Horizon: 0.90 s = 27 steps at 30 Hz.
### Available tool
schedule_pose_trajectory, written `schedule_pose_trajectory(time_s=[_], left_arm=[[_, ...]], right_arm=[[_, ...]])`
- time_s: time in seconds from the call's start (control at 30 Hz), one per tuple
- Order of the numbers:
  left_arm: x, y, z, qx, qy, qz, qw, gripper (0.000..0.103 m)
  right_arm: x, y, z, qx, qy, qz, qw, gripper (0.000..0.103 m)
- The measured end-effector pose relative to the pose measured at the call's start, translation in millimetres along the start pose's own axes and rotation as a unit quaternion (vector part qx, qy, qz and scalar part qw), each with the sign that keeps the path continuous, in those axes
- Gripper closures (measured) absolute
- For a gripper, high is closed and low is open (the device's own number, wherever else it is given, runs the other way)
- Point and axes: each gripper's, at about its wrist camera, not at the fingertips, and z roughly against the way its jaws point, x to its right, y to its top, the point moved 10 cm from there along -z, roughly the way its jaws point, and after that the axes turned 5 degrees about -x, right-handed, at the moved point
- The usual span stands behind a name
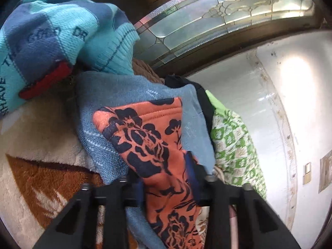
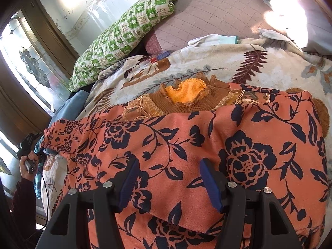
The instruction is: Fold small clothes
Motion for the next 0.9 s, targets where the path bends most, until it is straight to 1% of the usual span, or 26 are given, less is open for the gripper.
schedule_pose_trajectory(time_s=[0.03, 0.07, 0.1, 0.17, 0.23, 0.3, 0.37, 0.43, 0.5, 0.57, 0.6, 0.63, 0.7, 0.77, 0.83, 0.87, 0.9], left_arm=[[1, -3, -3, -0.004, 0.001, -0.005, 1.0000, 0.096], [2, -4, -2, -0.001, 0.006, -0.013, 0.9999, 0.096], [8, -5, 0, 0.007, 0.013, -0.027, 0.9995, 0.096], [26, -7, 7, 0.025, 0.015, -0.063, 0.9976, 0.097], [53, -14, 19, 0.041, 0.005, -0.104, 0.9937, 0.097], [84, -28, 27, 0.045, -0.010, -0.140, 0.9891, 0.097], [120, -52, 34, 0.040, -0.031, -0.180, 0.9824, 0.097], [157, -87, 38, 0.025, -0.053, -0.221, 0.9735, 0.097], [189, -129, 37, 0.001, -0.071, -0.264, 0.9620, 0.097], [221, -183, 35, -0.029, -0.085, -0.315, 0.9450, 0.097], [234, -214, 33, -0.048, -0.093, -0.340, 0.9346, 0.097], [245, -240, 32, -0.064, -0.101, -0.360, 0.9253, 0.097], [263, -305, 27, -0.102, -0.117, -0.400, 0.9032, 0.097], [271, -365, 24, -0.142, -0.127, -0.429, 0.8832, 0.097], [275, -434, 19, -0.187, -0.134, -0.459, 0.8581, 0.097], [275, -469, 18, -0.206, -0.134, -0.482, 0.8413, 0.097], [271, -498, 18, -0.221, -0.134, -0.501, 0.8262, 0.097]], right_arm=[[1, 0, 0, -0.001, -0.002, -0.001, 1.000, 0.040], [2, 0, -1, -0.001, -0.005, -0.002, 1.000, 0.041], [2, 0, 0, -0.001, -0.006, -0.002, 1.000, 0.043], [3, 1, 3, 0.002, -0.008, -0.002, 1.000, 0.046], [5, 4, 9, 0.009, -0.009, -0.003, 1.000, 0.046], [7, 7, 16, 0.018, -0.011, -0.009, 1.000, 0.046], [11, 11, 24, 0.028, -0.011, -0.016, 0.999, 0.046], [15, 16, 33, 0.041, -0.015, -0.021, 0.999, 0.046], [21, 21, 42, 0.055, -0.017, -0.032, 0.998, 0.046], [29, 25, 51, 0.065, -0.014, -0.048, 0.997, 0.046], [34, 26, 55, 0.069, -0.013, -0.057, 0.996, 0.046], [39, 28, 59, 0.073, -0.011, -0.066, 0.995, 0.046], [48, 31, 66, 0.082, -0.011, -0.082, 0.993, 0.046], [59, 34, 72, 0.090, -0.008, -0.100, 0.991, 0.046], [71, 36, 77, 0.098, -0.005, -0.118, 0.988, 0.046], [77, 37, 79, 0.101, -0.005, -0.126, 0.987, 0.046], [82, 38, 82, 0.104, -0.004, -0.134, 0.985, 0.046]])
